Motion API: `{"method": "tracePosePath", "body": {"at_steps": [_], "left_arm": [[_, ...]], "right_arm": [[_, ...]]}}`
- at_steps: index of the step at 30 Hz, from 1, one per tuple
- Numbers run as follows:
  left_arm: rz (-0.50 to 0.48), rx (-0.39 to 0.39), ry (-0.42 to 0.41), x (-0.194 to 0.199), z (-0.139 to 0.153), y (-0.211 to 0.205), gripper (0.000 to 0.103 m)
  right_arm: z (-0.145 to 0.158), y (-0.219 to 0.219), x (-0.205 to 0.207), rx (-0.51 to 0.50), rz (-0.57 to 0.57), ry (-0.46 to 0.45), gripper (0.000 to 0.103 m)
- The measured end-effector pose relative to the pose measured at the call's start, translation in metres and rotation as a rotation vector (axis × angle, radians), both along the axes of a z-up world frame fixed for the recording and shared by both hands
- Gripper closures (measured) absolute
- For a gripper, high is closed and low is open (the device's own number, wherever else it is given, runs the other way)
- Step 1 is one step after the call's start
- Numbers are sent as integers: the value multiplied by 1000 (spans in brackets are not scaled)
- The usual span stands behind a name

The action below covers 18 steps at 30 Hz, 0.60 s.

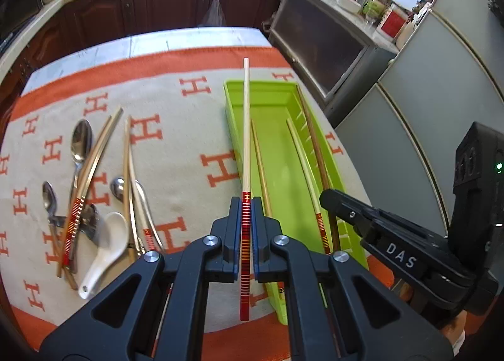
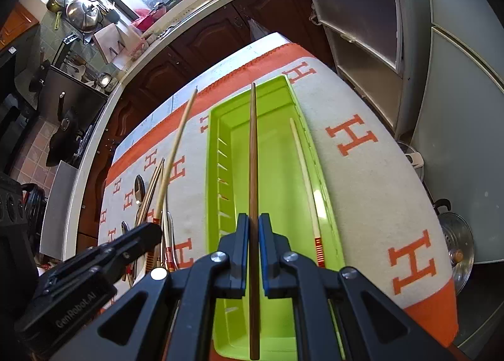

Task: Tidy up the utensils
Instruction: 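Lower the left tool's chopstick into the green tray and open while the right tool does likewise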

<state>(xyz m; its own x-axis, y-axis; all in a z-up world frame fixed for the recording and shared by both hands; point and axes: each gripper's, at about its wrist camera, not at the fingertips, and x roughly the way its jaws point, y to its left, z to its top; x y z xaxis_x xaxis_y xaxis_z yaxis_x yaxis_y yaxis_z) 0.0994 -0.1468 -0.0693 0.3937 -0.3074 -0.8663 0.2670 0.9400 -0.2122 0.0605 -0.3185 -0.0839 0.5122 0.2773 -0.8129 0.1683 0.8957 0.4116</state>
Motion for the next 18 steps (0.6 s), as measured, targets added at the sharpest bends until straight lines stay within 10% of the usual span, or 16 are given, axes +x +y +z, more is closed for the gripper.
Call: {"method": "tracePosePath", "body": {"at_steps": [18], "left_arm": [[26, -65, 160, 14, -45, -5, 100]], "right_arm": [[-18, -9, 14, -17, -1, 58, 97]]}}
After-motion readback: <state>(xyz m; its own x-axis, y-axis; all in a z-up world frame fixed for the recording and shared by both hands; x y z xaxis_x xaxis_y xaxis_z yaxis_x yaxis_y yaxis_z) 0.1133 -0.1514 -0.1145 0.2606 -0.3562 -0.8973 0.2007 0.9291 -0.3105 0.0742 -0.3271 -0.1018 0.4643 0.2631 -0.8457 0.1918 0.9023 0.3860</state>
